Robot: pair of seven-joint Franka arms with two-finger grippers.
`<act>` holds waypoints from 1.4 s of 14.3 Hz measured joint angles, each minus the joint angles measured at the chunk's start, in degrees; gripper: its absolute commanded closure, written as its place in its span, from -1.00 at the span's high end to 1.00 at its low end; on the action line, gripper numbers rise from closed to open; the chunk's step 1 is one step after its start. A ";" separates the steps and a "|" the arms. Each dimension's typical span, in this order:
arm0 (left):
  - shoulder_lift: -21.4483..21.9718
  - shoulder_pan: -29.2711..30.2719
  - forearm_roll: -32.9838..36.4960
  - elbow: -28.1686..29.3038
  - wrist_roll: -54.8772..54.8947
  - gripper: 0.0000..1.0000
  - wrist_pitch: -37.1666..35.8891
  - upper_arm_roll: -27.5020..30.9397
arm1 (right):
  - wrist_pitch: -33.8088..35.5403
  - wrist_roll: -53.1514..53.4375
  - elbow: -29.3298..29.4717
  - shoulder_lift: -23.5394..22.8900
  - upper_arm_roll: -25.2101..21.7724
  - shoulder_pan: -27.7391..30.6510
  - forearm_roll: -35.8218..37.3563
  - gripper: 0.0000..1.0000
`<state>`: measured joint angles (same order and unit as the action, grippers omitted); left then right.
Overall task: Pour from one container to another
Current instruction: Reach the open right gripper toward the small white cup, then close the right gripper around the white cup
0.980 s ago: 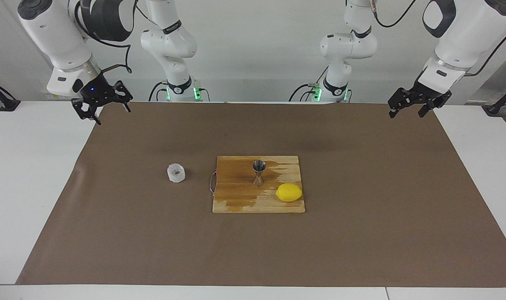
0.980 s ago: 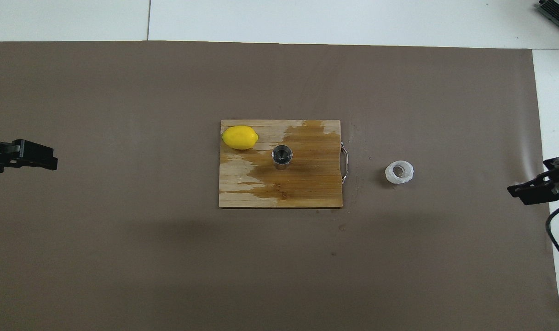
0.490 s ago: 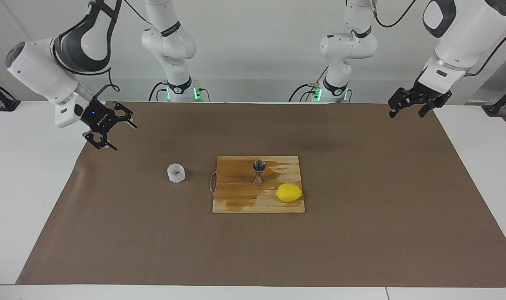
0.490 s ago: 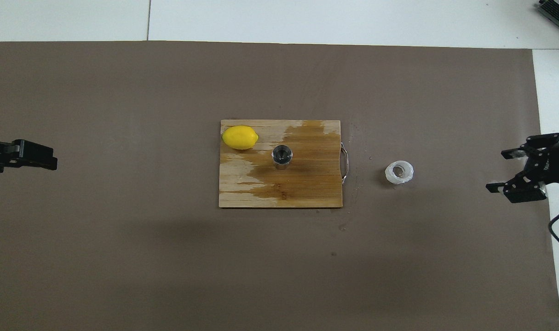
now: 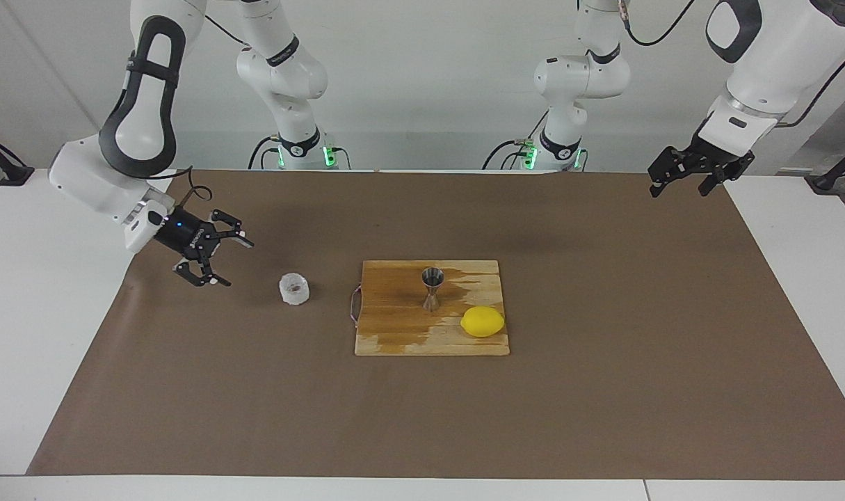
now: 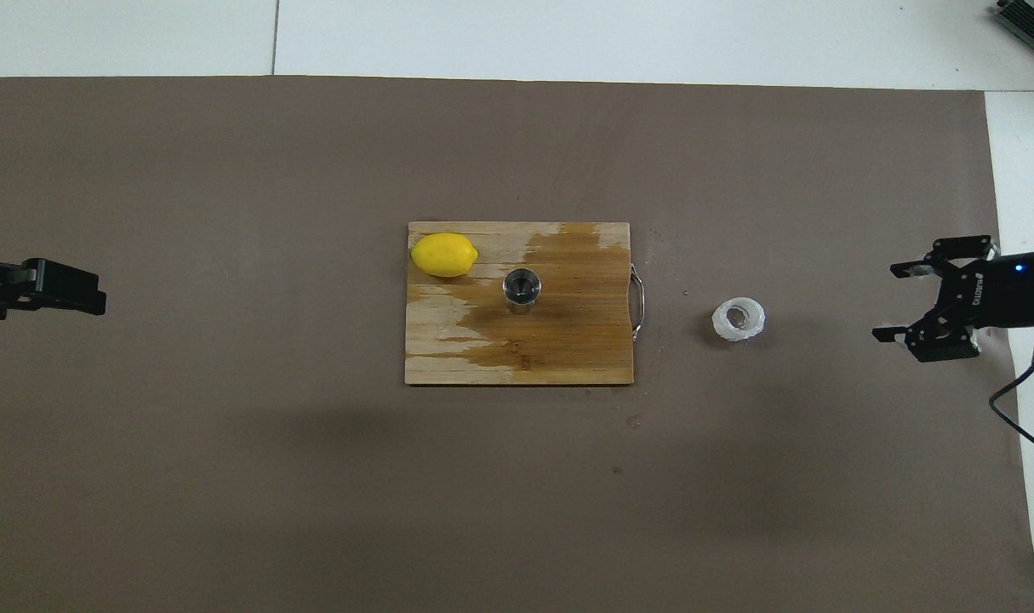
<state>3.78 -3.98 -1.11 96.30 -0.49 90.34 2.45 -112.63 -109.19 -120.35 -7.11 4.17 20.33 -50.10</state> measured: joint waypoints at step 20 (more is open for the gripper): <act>0.00 0.00 0.00 0.00 0.00 1.00 0.00 0.00 | -8.55 -25.06 -2.42 -12.87 0.54 -6.02 -17.05 -0.88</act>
<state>3.79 -3.98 -1.11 96.30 -0.49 90.34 2.45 -121.18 -134.25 -122.77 -19.99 4.71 14.31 -67.16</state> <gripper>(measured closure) 0.000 0.507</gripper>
